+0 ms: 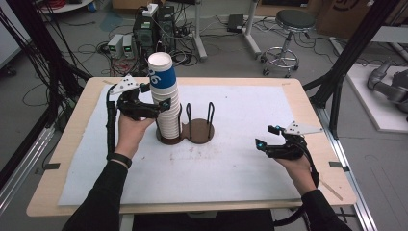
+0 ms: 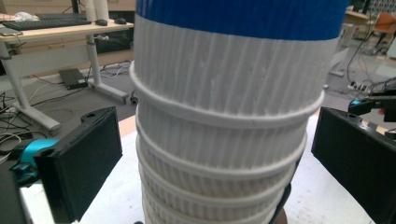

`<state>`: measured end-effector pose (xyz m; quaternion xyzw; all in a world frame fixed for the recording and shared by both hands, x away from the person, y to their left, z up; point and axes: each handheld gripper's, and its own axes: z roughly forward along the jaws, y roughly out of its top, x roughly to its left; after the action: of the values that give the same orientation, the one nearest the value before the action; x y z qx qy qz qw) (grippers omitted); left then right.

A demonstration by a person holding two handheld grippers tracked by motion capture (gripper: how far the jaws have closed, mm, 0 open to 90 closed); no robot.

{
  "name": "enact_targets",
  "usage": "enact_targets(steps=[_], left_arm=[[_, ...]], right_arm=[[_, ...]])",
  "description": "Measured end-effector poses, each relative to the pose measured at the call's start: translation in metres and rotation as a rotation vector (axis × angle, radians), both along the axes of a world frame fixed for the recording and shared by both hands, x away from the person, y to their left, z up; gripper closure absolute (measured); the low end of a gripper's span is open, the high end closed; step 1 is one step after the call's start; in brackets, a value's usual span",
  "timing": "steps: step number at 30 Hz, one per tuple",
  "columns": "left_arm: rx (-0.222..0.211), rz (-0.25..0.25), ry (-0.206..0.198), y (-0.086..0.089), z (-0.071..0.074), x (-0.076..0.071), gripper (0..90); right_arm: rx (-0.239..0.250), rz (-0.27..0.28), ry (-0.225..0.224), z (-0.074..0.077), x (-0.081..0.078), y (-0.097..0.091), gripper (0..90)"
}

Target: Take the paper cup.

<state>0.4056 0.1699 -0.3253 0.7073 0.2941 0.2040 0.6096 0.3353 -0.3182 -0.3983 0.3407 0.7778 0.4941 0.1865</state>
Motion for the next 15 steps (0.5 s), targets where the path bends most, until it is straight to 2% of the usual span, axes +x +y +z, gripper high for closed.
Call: enact_targets(steps=[4, 8, 12, 15], left_arm=[[-0.003, -0.006, -0.009, -0.0037, -0.0011, 0.0043, 1.7], [0.004, 0.009, 0.003, -0.0046, -0.0043, 0.0080, 1.7], [-0.005, -0.003, -0.004, -0.0041, -0.0053, 0.0094, 2.1], [-0.015, -0.026, -0.002, -0.0040, -0.0051, 0.0088, 10.5]], right_arm=[[-0.003, 0.004, -0.003, 0.0001, -0.0003, 0.0007, 21.4], [-0.003, 0.006, -0.005, 0.0000, -0.0004, 0.0011, 21.4], [-0.001, 0.004, -0.009, 0.0003, -0.0007, 0.0012, 21.4], [0.000, 0.007, -0.006, 0.0007, -0.0016, 0.0015, 21.4]])
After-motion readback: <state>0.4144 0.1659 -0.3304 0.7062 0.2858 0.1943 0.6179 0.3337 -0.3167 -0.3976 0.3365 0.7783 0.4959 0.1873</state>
